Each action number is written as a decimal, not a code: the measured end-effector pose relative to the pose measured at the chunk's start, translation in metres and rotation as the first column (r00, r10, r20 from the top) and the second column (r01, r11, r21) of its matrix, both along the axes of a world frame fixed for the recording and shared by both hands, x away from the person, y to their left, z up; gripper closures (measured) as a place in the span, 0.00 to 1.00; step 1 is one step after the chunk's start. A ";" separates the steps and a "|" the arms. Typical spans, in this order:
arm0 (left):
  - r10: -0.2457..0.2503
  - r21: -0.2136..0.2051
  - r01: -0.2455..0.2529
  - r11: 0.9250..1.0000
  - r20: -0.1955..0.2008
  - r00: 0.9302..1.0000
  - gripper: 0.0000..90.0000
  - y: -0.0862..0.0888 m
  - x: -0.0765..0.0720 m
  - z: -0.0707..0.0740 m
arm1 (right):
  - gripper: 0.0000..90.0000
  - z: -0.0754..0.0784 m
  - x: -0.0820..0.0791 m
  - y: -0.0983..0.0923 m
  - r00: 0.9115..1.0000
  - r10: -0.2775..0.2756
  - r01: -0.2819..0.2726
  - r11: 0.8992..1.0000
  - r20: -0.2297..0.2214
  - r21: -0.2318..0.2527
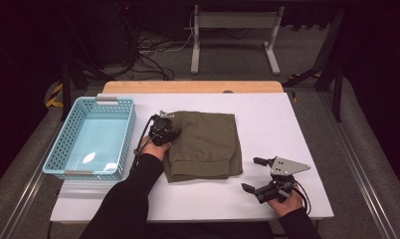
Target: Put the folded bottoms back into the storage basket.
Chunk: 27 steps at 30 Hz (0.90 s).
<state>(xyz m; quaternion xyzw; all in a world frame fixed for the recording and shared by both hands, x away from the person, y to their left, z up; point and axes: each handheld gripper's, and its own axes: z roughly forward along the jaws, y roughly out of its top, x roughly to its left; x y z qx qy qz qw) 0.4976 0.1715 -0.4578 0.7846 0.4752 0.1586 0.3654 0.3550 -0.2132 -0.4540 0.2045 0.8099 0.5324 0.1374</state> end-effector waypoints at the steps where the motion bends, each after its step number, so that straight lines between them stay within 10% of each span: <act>1: 0.000 0.003 0.000 1.000 0.002 1.000 0.83 0.000 0.000 0.000 | 0.02 0.000 0.000 0.000 1.000 0.001 -0.001 1.000 0.000 0.000; 11: -0.007 -0.022 0.007 1.000 -0.002 1.000 0.88 0.002 0.001 0.002 | 0.02 0.000 0.000 0.000 1.000 -0.001 0.001 1.000 -0.001 0.000; 27: -0.020 -0.107 0.032 0.994 0.115 0.993 0.91 0.006 -0.011 0.035 | 0.02 0.000 0.000 0.000 1.000 0.003 -0.003 1.000 0.001 0.003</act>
